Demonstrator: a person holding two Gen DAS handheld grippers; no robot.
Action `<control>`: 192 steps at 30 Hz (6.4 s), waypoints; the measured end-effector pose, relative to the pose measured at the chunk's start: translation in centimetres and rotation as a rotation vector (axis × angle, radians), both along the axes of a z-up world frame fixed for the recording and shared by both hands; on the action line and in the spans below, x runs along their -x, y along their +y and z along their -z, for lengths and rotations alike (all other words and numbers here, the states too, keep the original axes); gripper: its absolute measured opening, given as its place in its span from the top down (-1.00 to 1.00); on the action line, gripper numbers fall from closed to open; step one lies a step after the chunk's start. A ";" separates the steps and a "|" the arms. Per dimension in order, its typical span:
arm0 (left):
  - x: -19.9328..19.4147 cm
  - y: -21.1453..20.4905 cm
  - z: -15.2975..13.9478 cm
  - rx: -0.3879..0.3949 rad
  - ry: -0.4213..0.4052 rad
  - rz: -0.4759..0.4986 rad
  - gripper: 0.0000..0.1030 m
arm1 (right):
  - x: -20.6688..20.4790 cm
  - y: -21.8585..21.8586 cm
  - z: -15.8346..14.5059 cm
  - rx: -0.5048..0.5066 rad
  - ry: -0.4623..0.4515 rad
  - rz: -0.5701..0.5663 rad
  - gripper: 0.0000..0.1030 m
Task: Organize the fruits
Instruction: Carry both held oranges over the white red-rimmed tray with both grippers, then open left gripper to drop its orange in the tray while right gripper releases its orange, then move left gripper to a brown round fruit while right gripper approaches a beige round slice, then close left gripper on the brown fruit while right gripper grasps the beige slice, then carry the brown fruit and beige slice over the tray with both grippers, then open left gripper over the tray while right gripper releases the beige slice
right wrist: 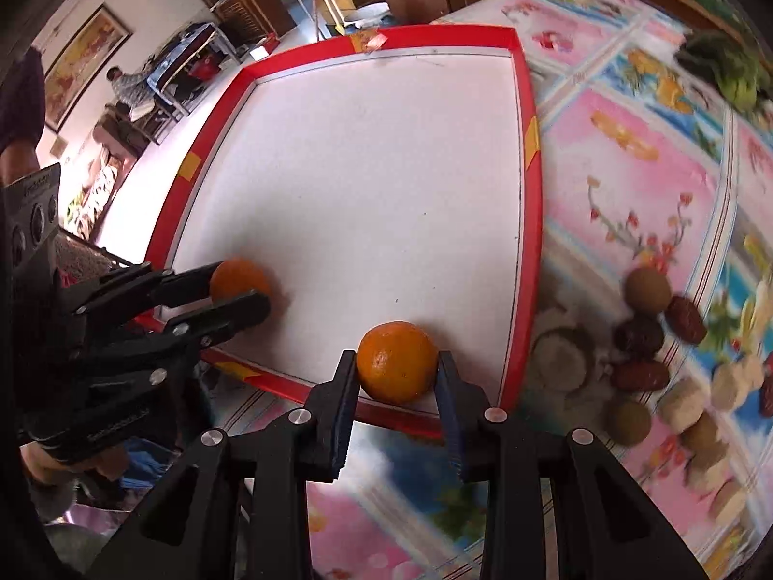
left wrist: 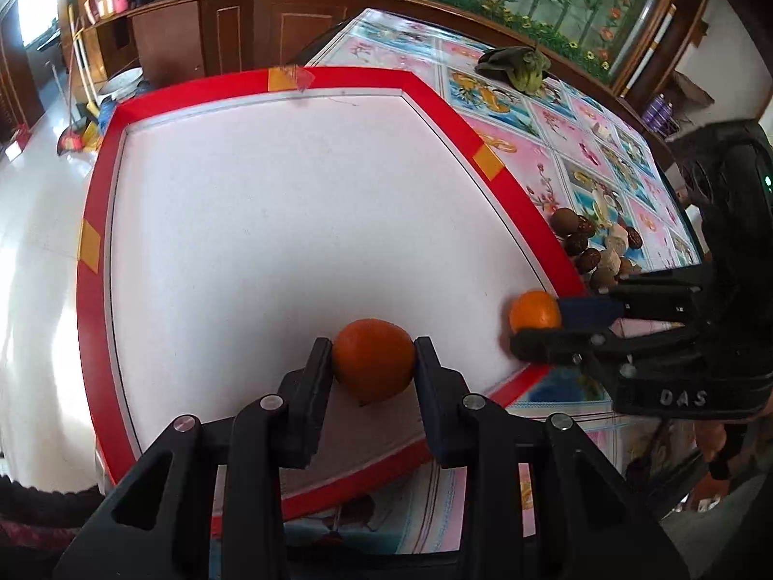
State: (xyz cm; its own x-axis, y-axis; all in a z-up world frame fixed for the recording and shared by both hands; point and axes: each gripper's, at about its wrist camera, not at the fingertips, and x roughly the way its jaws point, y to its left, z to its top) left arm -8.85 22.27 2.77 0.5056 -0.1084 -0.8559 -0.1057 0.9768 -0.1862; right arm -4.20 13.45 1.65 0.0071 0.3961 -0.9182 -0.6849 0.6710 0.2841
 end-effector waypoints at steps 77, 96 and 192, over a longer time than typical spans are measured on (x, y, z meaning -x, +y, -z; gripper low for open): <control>-6.6 -16.6 -2.4 0.017 0.081 0.356 -0.41 | 1.6 -23.4 -2.8 -0.004 -0.113 0.584 -0.30; -9.1 -17.3 0.6 0.015 0.147 0.254 0.49 | -1.4 -21.9 -0.7 0.077 -0.162 0.492 0.06; -1.4 -1.9 -0.9 0.106 0.109 0.008 -0.01 | 0.2 0.6 -4.1 -0.098 -0.164 0.029 0.09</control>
